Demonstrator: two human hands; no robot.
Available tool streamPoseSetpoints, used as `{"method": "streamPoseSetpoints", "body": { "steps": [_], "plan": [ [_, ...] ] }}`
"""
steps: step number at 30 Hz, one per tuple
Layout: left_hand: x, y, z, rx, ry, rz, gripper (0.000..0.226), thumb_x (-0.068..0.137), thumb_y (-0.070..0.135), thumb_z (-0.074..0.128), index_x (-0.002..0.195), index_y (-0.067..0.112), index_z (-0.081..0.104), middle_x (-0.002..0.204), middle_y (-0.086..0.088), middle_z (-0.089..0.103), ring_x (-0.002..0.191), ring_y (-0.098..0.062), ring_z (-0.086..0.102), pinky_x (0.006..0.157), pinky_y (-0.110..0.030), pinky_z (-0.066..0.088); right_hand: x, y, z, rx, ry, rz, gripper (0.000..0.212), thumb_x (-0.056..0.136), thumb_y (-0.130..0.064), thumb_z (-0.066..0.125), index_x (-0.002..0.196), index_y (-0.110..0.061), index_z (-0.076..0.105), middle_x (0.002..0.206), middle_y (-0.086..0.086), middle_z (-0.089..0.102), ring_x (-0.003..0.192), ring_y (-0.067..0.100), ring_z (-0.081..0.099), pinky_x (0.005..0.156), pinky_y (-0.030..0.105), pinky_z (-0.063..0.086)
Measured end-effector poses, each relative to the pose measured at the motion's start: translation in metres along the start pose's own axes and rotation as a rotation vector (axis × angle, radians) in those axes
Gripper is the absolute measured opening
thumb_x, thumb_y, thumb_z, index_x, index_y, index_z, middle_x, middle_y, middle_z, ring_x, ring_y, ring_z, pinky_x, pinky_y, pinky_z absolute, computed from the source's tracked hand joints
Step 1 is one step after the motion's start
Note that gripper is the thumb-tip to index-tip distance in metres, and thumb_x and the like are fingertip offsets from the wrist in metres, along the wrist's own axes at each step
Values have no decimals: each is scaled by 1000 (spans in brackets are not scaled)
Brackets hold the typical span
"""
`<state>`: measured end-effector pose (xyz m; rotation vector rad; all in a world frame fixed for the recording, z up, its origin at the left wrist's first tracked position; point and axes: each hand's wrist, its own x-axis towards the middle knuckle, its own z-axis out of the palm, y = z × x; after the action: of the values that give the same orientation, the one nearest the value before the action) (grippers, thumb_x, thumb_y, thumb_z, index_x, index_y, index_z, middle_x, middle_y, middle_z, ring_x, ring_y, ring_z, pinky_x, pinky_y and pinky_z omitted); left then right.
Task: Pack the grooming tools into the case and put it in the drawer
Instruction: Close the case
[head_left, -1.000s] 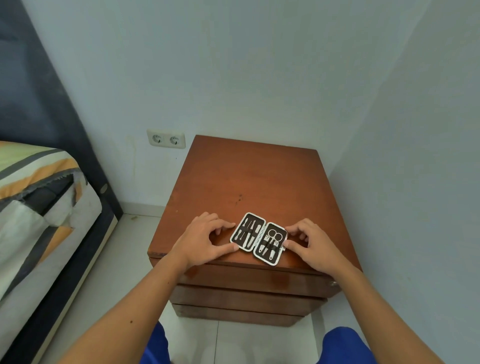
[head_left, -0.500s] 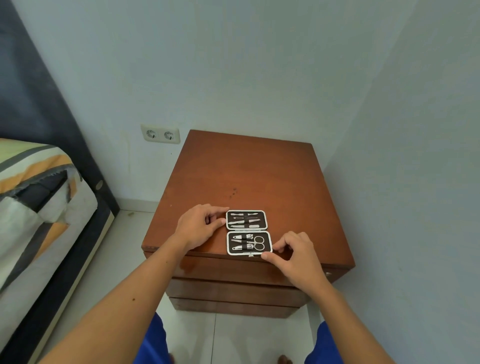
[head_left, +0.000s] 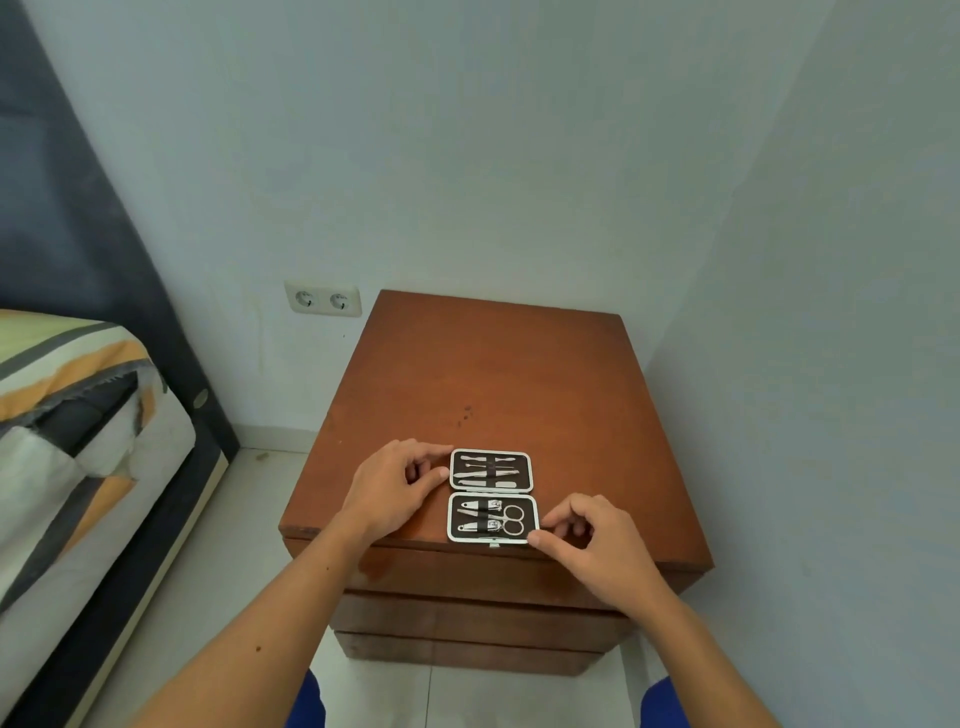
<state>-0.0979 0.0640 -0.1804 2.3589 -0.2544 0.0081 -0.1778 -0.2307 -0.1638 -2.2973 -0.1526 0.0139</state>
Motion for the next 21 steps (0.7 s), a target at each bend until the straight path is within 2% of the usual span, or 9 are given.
{"method": "streamPoseSetpoints", "body": {
  "steps": [3,5,8,11,14,16,18,21],
  "plan": [
    [7,3,-1,-34,8,5,28,99,38,69,125,46,73,83,11,63,84,-5,55,71,-24,39,24,2,-14,78,7,36,13,84,-31,86,91,-32,75,80,-10,71,71,5,57,67,15,44],
    [17,9,-6,-34,21,6,28,100,37,67,126,45,73,82,11,62,84,-5,55,71,-24,38,52,-1,-23,23,11,20,23,89,-27,81,110,-33,74,87,-9,71,75,7,58,71,15,44],
    [24,12,-12,-28,47,-17,27,102,37,64,126,45,74,84,11,63,85,-6,55,71,-26,38,85,-12,-25,-112,-82,32,39,95,-30,75,133,-28,68,99,-10,65,76,1,54,72,11,38],
    [24,8,-7,-85,23,-87,24,103,38,63,121,46,76,104,18,71,91,-8,59,87,-35,46,95,-19,-14,-139,-157,48,31,97,-28,71,128,-28,72,102,-6,65,77,1,53,75,17,39],
    [22,9,3,-208,-11,-174,26,100,45,63,123,48,74,119,22,70,117,-12,59,113,-47,40,91,-17,-7,-17,-147,120,24,98,-20,70,121,-25,73,102,-4,71,79,3,56,82,27,46],
    [21,16,4,-356,-16,-193,28,98,48,62,125,54,71,124,23,66,125,-10,58,118,-48,37,90,-15,-10,135,-101,185,24,99,-18,69,121,-24,74,107,-8,75,95,6,66,93,31,52],
    [20,24,1,-517,-9,-193,27,102,43,61,127,50,72,131,22,65,130,-6,57,120,-44,39,91,-18,-19,233,-42,208,22,100,-17,68,118,-27,75,111,-9,77,109,9,69,102,32,53],
    [11,32,-6,-616,0,-166,30,107,39,56,133,42,70,137,22,66,133,1,55,119,-36,41,89,-27,-28,300,-8,181,18,101,-19,67,113,-30,75,111,-10,78,109,7,71,100,27,52]
  ]
}}
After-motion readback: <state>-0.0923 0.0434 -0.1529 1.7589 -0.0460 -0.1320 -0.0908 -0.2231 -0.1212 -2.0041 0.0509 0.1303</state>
